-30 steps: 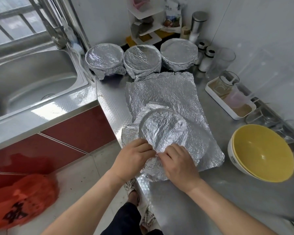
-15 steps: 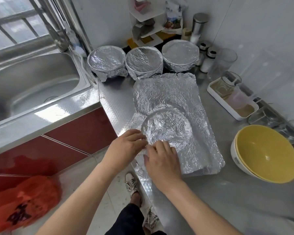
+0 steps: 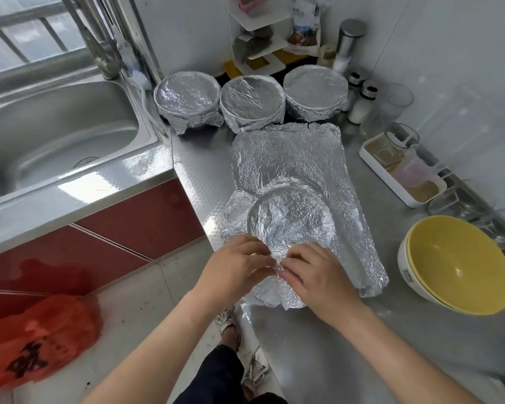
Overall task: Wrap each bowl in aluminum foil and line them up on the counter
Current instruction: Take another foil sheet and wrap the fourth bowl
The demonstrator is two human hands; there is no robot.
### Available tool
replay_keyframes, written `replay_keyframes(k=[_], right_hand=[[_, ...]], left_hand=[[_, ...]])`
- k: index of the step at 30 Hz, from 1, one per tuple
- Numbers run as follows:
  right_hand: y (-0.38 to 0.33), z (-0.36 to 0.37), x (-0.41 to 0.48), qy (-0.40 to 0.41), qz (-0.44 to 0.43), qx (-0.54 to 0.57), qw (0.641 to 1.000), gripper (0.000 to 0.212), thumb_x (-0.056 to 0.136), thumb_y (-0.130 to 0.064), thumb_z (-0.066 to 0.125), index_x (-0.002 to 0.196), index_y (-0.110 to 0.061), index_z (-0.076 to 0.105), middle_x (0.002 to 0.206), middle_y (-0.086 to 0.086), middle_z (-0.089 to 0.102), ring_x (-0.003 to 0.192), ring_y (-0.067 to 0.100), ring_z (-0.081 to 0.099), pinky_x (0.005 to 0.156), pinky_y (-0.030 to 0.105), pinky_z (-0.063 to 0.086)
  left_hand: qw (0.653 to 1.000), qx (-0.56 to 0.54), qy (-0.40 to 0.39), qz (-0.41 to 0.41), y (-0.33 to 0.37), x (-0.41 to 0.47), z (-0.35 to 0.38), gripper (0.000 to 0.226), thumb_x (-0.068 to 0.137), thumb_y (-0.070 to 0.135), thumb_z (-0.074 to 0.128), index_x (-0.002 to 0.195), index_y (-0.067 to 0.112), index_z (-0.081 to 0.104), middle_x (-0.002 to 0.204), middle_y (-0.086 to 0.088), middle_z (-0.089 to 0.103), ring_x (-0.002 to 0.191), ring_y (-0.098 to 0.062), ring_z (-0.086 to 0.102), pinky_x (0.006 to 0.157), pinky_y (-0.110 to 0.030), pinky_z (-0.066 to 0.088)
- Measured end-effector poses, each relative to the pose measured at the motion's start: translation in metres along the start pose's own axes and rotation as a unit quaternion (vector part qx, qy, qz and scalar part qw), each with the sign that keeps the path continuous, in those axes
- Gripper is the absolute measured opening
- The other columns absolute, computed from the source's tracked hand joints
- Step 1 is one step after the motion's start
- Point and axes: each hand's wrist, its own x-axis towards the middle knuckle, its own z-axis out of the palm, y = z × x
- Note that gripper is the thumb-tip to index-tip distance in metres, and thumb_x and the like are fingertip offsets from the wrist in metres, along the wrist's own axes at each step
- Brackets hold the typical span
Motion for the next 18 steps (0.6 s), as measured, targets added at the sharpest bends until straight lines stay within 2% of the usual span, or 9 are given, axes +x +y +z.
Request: replay_keyframes(k=[3, 7, 10, 15, 18], right_hand=[[-0.001, 0.003, 0.001, -0.004, -0.019, -0.01, 1.0, 0.02, 0.09, -0.032, 0.054, 0.088, -0.018, 0.068, 0.089, -0.004, 0.057, 0.084, 0.017, 0.051, 0.072, 0.031, 0.043], [0.0, 0.005, 0.0, -0.009, -0.026, -0.034, 0.999, 0.007, 0.086, -0.023, 0.066, 0.09, -0.017, 0.067, 0.088, -0.003, 0.057, 0.082, 0.019, 0.051, 0.071, 0.03, 0.039], [0.0, 0.007, -0.003, 0.0, -0.025, -0.059, 0.998, 0.011, 0.082, -0.013, 0.072, 0.092, -0.015, 0.067, 0.087, -0.001, 0.058, 0.077, 0.02, 0.051, 0.067, 0.031, 0.039], [0.001, 0.013, -0.005, 0.033, -0.03, -0.073, 0.996, 0.01, 0.082, -0.008, 0.071, 0.09, -0.012, 0.067, 0.083, 0.001, 0.057, 0.074, 0.021, 0.049, 0.065, 0.031, 0.038], [0.0, 0.015, -0.005, 0.043, -0.031, -0.071, 0.996, 0.006, 0.083, -0.006, 0.071, 0.084, -0.01, 0.067, 0.076, 0.002, 0.053, 0.07, 0.021, 0.046, 0.062, 0.031, 0.037]], left_hand=[[0.999, 0.03, 0.032, 0.015, 0.001, 0.002, 0.003, 0.025, 0.091, 0.038, 0.06, 0.088, 0.019, 0.077, 0.087, 0.005, 0.067, 0.087, -0.018, 0.06, 0.07, -0.032, 0.051], [0.994, 0.076, 0.052, 0.054, 0.003, 0.004, 0.005, 0.017, 0.091, 0.026, 0.064, 0.084, 0.015, 0.075, 0.084, 0.003, 0.066, 0.082, -0.018, 0.057, 0.069, -0.028, 0.048], [0.993, 0.085, 0.055, 0.065, 0.003, 0.006, 0.005, 0.008, 0.088, 0.019, 0.07, 0.083, 0.013, 0.074, 0.084, 0.001, 0.065, 0.082, -0.018, 0.056, 0.071, -0.029, 0.048], [0.999, 0.021, 0.025, 0.034, 0.006, 0.004, 0.004, 0.016, 0.09, 0.028, 0.067, 0.093, 0.015, 0.075, 0.091, 0.001, 0.066, 0.085, -0.019, 0.059, 0.074, -0.031, 0.05], [0.998, 0.033, 0.025, 0.038, 0.006, 0.006, 0.008, 0.018, 0.089, 0.03, 0.068, 0.093, 0.013, 0.075, 0.089, 0.001, 0.066, 0.083, -0.02, 0.059, 0.073, -0.033, 0.051]])
